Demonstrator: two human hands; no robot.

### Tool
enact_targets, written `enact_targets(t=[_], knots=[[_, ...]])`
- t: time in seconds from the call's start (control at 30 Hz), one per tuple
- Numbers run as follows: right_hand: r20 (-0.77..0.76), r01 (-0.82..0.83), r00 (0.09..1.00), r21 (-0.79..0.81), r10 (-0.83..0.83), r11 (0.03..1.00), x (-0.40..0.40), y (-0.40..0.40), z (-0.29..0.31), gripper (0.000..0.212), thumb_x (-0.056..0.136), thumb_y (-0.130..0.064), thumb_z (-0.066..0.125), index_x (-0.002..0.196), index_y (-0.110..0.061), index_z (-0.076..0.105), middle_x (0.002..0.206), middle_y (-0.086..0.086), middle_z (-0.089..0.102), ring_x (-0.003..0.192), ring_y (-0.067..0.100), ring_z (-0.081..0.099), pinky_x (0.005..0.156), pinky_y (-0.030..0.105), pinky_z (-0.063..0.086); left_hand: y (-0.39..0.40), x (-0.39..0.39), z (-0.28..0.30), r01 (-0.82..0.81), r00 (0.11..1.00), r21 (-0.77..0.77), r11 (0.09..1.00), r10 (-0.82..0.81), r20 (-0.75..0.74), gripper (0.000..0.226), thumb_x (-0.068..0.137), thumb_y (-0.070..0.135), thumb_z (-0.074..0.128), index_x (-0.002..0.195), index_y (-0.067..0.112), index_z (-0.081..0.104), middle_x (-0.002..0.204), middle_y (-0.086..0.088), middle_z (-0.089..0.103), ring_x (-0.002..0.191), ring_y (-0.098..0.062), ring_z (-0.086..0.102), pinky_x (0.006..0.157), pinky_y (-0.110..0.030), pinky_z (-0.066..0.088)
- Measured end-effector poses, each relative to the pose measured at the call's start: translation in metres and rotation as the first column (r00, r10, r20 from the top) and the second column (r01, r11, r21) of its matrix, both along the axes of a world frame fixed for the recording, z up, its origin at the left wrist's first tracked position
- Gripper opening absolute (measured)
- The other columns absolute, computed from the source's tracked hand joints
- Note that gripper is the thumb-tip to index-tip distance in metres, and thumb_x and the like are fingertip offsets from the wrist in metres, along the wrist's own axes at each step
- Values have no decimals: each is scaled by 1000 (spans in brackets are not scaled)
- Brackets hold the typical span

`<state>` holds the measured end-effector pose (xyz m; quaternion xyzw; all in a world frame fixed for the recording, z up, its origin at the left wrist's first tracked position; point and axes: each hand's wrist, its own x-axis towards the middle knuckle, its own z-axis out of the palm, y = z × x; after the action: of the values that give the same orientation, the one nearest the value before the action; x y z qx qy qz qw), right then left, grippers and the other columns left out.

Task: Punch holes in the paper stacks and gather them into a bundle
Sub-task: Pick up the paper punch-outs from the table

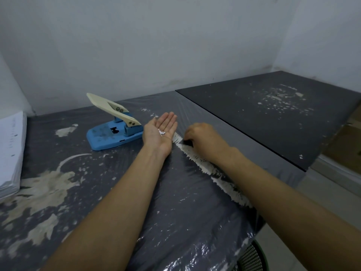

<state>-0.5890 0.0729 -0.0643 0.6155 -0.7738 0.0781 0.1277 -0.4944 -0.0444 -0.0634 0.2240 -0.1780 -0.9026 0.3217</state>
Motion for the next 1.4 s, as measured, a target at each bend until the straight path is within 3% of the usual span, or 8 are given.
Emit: enact_targets(t=[0.2, 0.3, 0.47, 0.8, 0.93, 1.03, 1.23, 1.4], knots=[[34, 56, 998, -18, -56, 998, -9, 8, 9, 30, 81, 5, 57, 92, -11, 80, 91, 6, 76, 84, 23, 68, 78, 37, 56, 0, 1, 3, 6, 1000, 46, 999, -6, -4, 43, 108, 20, 31, 124, -10, 58, 124, -26, 64, 119, -36, 62, 109, -44, 45], [355, 281, 914, -198, -199, 939, -17, 4, 22, 22, 80, 5, 70, 86, -13, 81, 85, 1, 77, 77, 9, 71, 79, 24, 58, 6, 0, 6, 18, 1000, 50, 999, -18, -6, 43, 108, 20, 30, 121, -11, 58, 124, -27, 64, 120, -37, 61, 110, -45, 44], [727, 327, 687, -318, 7, 890, -13, -2, 62, 18, 68, -1, 85, 78, -16, 81, 70, -7, 75, 71, 5, 72, 72, 20, 56, 11, -2, 13, 20, 1000, 50, 999, -20, 6, 44, 108, 19, 29, 126, -11, 56, 125, -27, 63, 120, -36, 61, 110, -45, 44], [620, 175, 785, -240, 12, 955, 18, -20, 81, 16, 67, 7, 81, 72, -8, 78, 67, 3, 74, 63, 11, 72, 65, 22, 59, 28, -5, 16, 34, 999, 105, 994, -32, -16, 37, 108, 20, 30, 108, -5, 57, 113, -25, 60, 119, -37, 61, 105, -50, 47], [590, 159, 807, -228, 7, 961, 20, -20, 80, 15, 67, 6, 82, 72, -7, 76, 68, 4, 74, 62, 11, 72, 63, 22, 57, 28, -6, 12, 33, 999, 119, 992, -28, -37, 43, 108, 16, 29, 86, -3, 60, 67, -13, 62, 72, -26, 63, 100, -50, 51], [604, 110, 797, -183, 23, 977, 21, -18, 79, 18, 67, 8, 82, 75, -8, 77, 71, 3, 75, 67, 12, 74, 71, 27, 61, 26, -7, 10, 39, 997, 123, 992, -31, -65, 57, 108, 17, 27, 68, -2, 62, 51, -11, 58, 58, -22, 59, 96, -48, 53], [606, 199, 794, -329, 44, 923, 5, -5, 69, 17, 70, 5, 80, 75, -11, 78, 65, 0, 73, 60, 9, 70, 65, 29, 61, 19, -4, 7, 62, 988, 124, 990, -44, -148, 48, 108, 22, 25, 121, -10, 58, 122, -28, 63, 120, -37, 60, 107, -46, 46], [489, 337, 842, -150, -226, 930, -9, 10, 24, 21, 87, 2, 68, 101, -9, 78, 99, 5, 76, 88, 11, 71, 88, 19, 53, 14, -1, 8, 34, 983, 135, 990, -9, -182, 47, 108, 20, 26, 116, -12, 60, 119, -29, 66, 117, -40, 63, 107, -49, 46]])
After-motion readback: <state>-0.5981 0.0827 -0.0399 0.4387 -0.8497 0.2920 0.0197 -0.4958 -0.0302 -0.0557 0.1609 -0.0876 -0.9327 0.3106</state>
